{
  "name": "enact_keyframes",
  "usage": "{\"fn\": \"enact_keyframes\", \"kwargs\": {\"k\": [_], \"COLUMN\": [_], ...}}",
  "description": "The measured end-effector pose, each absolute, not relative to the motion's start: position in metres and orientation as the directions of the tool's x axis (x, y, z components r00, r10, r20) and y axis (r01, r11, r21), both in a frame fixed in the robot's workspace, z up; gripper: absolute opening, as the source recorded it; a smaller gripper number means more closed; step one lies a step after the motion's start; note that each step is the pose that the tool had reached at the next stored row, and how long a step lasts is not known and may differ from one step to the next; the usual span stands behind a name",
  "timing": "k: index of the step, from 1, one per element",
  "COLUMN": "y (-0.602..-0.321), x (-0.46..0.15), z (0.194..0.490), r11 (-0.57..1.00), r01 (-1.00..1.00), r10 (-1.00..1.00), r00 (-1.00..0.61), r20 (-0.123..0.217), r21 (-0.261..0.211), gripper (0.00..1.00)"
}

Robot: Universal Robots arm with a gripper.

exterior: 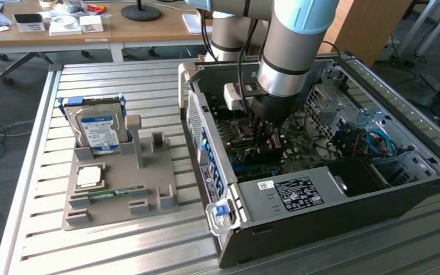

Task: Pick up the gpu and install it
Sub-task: 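Insert the gpu into the slot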

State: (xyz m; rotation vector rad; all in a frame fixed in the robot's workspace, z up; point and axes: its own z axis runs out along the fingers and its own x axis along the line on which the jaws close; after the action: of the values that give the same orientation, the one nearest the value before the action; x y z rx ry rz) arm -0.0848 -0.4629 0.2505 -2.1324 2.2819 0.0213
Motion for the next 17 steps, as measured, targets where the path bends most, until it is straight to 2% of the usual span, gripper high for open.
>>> {"fn": "enact_keyframes", "kwargs": {"k": [17], "y": [-0.4629], "x": [-0.0849], "z": [0.2504], "r11": [0.068], "r01": [-0.998], "r10": [-0.997], "r00": [-0.068], "r20": [-0.023], "r21": [-0.003], "gripper": [0.27]}}
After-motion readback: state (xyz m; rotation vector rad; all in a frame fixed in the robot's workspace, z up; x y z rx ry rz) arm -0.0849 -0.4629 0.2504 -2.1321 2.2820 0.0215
